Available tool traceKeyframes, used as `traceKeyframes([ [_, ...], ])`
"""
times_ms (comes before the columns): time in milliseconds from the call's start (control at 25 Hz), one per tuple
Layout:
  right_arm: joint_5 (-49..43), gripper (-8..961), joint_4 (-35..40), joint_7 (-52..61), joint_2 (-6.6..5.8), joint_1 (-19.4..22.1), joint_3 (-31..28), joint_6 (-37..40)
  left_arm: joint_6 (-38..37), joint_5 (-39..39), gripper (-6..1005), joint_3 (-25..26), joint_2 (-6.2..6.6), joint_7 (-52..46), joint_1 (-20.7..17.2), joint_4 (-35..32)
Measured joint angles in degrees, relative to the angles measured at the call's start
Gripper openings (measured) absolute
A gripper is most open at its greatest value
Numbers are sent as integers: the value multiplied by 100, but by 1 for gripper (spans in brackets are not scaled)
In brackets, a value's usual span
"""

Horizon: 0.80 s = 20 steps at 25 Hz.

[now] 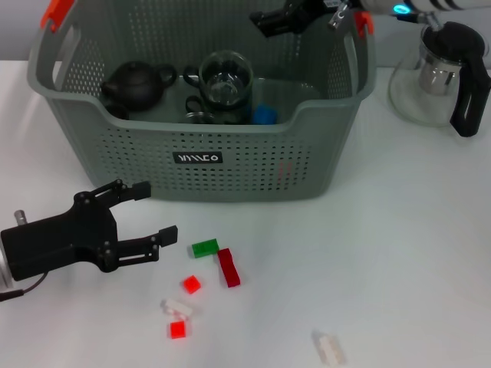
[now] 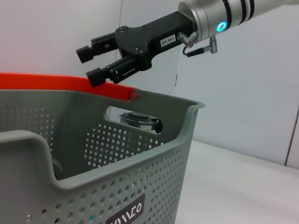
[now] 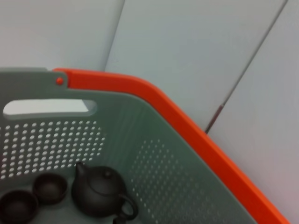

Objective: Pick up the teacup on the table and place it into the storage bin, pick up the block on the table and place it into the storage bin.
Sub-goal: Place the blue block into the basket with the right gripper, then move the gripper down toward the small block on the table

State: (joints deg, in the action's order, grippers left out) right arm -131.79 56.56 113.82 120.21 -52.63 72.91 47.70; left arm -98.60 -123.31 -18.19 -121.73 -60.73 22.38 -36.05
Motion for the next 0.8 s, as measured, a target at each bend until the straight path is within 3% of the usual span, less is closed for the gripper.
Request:
traceKeyframes([
  [320, 718, 898, 1106, -14, -35, 479, -483, 1247, -2, 0, 904, -1, 0, -4, 11, -7],
  [600, 1331, 944, 2032, -163, -190, 727, -1374, 3860, -9, 0, 904, 0, 0, -6, 12, -7],
  [800, 1242, 943, 2507, -287, -286, 824, -1547, 5741, -9, -6, 904, 0, 0, -5, 11, -7],
])
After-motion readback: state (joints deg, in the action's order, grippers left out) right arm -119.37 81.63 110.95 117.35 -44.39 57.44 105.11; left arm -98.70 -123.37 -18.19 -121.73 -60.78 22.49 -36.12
